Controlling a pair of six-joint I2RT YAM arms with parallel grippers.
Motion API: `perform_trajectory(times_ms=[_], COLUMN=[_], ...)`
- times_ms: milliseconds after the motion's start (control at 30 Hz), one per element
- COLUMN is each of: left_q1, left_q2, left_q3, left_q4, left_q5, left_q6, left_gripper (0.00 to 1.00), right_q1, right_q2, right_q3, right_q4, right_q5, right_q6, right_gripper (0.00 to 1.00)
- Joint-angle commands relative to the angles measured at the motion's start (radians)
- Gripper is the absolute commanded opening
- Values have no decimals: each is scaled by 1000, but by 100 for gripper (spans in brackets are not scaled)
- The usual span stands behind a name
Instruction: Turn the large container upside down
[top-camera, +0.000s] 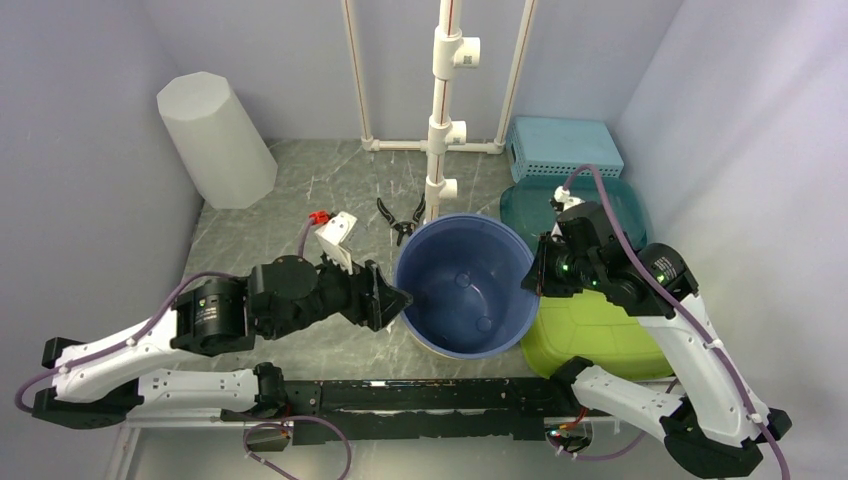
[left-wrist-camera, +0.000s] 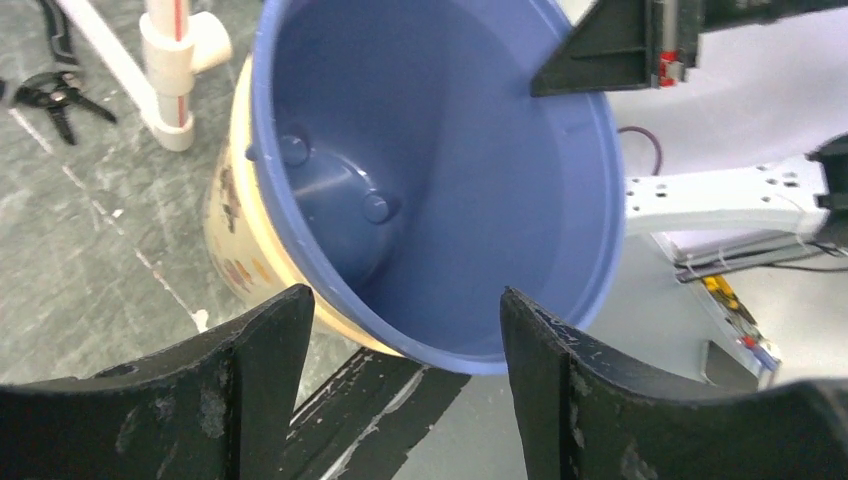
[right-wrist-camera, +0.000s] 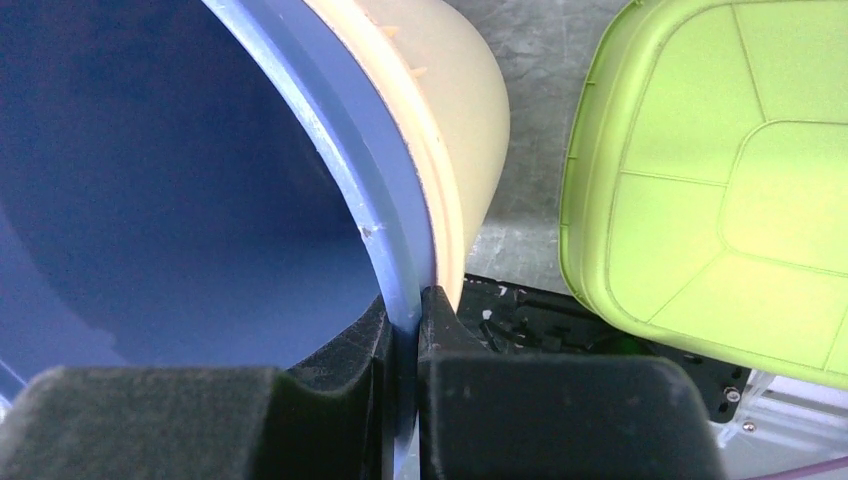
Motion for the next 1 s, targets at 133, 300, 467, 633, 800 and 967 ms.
perform_trajectory(times_ms=[133, 300, 467, 633, 800, 967], left_q1=[3, 28, 83, 110, 124, 124], left_q2=[156, 278, 281, 262, 289, 273], left_q3=[140, 222, 191, 139, 137, 98], left_q4=[-122, -181, -156, -125, -140, -64], left_q5=[-191, -165, -71, 9, 60, 69], left_q6=[-58, -55, -60, -65, -51, -46], left_gripper=[78, 59, 51, 43, 24, 3], right_q1=[4, 4, 4, 4, 4, 4], right_q2=[-21, -17, -20, -35, -48, -61], right_q3=[36, 38, 34, 8, -32, -56], right_q4=[174, 178, 217, 275, 315, 351], right_q5=[-148, -157, -201, -265, -290, -330], right_q6=[-10, -11, -4, 19, 45, 60], right_gripper=[0, 0, 0, 0, 5, 13])
